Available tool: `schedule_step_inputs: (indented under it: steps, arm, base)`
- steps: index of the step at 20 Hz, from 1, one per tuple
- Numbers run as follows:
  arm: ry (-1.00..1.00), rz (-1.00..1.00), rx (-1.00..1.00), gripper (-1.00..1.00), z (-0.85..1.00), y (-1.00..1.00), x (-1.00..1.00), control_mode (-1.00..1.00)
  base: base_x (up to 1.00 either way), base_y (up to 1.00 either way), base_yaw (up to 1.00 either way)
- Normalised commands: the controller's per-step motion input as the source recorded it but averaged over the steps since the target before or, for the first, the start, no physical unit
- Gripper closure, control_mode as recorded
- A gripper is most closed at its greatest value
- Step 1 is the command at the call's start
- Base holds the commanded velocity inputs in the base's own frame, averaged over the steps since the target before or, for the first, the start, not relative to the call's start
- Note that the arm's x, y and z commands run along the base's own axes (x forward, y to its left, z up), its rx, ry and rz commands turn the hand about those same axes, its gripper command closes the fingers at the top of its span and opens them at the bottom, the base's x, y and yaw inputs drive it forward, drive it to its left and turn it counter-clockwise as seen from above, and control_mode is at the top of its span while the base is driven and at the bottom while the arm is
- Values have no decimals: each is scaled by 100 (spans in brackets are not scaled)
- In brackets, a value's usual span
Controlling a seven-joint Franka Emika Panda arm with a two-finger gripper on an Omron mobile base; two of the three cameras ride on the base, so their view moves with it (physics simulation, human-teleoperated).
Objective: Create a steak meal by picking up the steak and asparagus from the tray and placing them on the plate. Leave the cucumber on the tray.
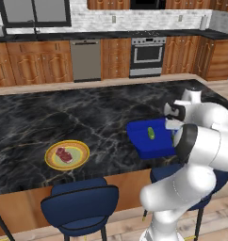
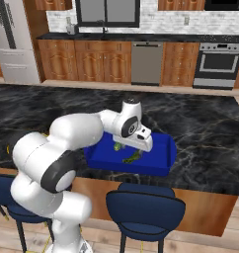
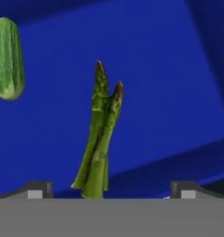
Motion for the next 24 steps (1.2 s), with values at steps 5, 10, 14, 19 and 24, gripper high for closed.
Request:
schedule_step_inputs:
  steps: [5,10,14,19,24]
  arm:
    - [0,0,0,-100,-43,0,29,-100]
    - [0,0,0,-100,-41,0,23,-100]
    - [0,0,0,-100,-37,0,21,-100]
    - [0,0,0,-100,-37,0,15,-100]
    - [0,0,0,-100,-35,0,13,-100]
  base:
    - [0,0,0]
    - [0,0,0]
    - [0,0,0]
    - [0,0,0]
    - [0,0,0]
